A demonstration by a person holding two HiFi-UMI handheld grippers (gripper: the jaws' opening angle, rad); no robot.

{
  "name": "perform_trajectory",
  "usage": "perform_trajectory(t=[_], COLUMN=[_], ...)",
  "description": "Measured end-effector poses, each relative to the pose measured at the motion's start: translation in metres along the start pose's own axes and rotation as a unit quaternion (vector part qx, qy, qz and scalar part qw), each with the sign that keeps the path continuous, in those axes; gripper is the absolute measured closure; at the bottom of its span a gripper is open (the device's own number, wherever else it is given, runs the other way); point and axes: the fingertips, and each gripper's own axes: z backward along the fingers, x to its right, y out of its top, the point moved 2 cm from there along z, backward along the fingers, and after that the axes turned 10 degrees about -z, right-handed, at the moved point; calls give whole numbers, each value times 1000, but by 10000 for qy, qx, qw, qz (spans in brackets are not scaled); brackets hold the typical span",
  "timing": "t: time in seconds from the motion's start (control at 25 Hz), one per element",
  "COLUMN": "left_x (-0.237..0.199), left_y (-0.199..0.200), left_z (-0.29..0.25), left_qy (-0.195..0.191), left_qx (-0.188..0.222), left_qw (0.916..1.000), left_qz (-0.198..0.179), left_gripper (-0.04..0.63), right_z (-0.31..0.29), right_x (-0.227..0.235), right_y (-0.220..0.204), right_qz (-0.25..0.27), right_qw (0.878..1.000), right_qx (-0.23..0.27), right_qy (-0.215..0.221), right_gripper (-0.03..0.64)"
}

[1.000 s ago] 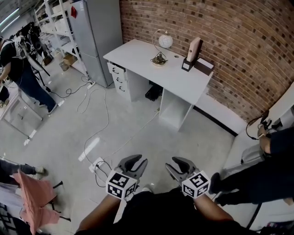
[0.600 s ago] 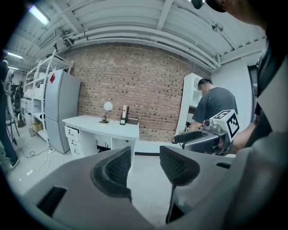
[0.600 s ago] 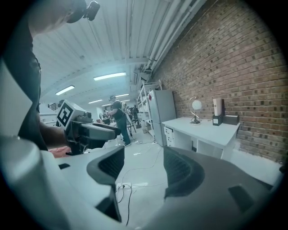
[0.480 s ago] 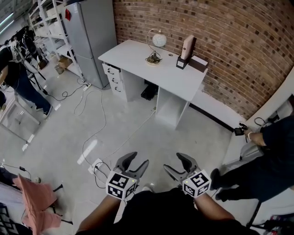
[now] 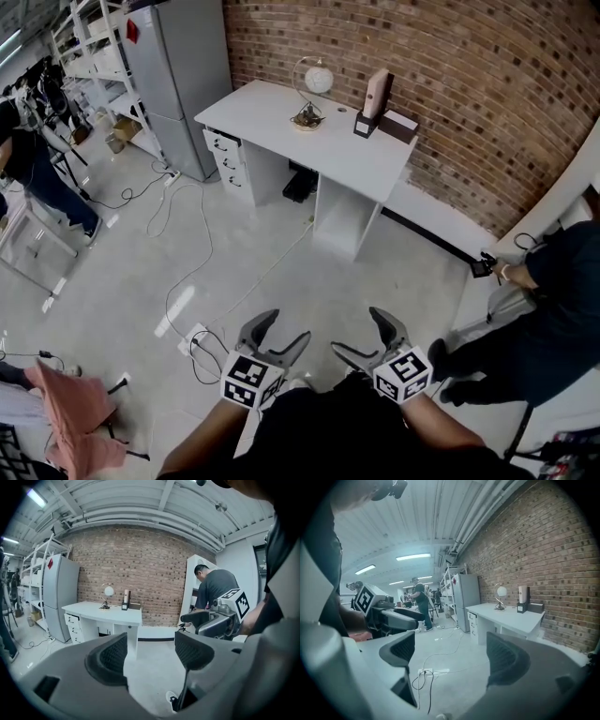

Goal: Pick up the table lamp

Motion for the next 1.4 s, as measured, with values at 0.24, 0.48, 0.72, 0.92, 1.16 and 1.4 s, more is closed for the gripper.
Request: perform_trajectory(t=[0.24, 0.48, 0.72, 0.92, 1.16, 1.4], left_x=[1, -17, -34, -59, -110, -164], left_y=[-1, -7, -3, 2, 21, 68], left_z=[0, 0, -16, -39, -83, -140], left_qy=[-19, 152, 128, 178, 238, 335], left_qx=[33, 2, 67, 64, 16, 169], left_qw=[10000, 9998, 9999, 9998, 9997, 9990], left_qz=[33, 86, 27, 21, -44, -229], left_gripper=[267, 247, 247, 249, 249, 249], right_z=[-6, -28, -50, -78, -124, -172], right_x=[-3, -8, 5, 30, 72, 131], right_y=[0, 8, 17, 23, 65, 119], right_qz=[16, 80, 75, -99, -192, -158], right_qw=[10000, 9995, 9993, 9992, 9987, 9983], right_qx=[-25, -57, 1, -2, 239, 374], right_qy=[70, 314, 376, 381, 419, 412], right_gripper=[69, 34, 44, 46, 51, 54])
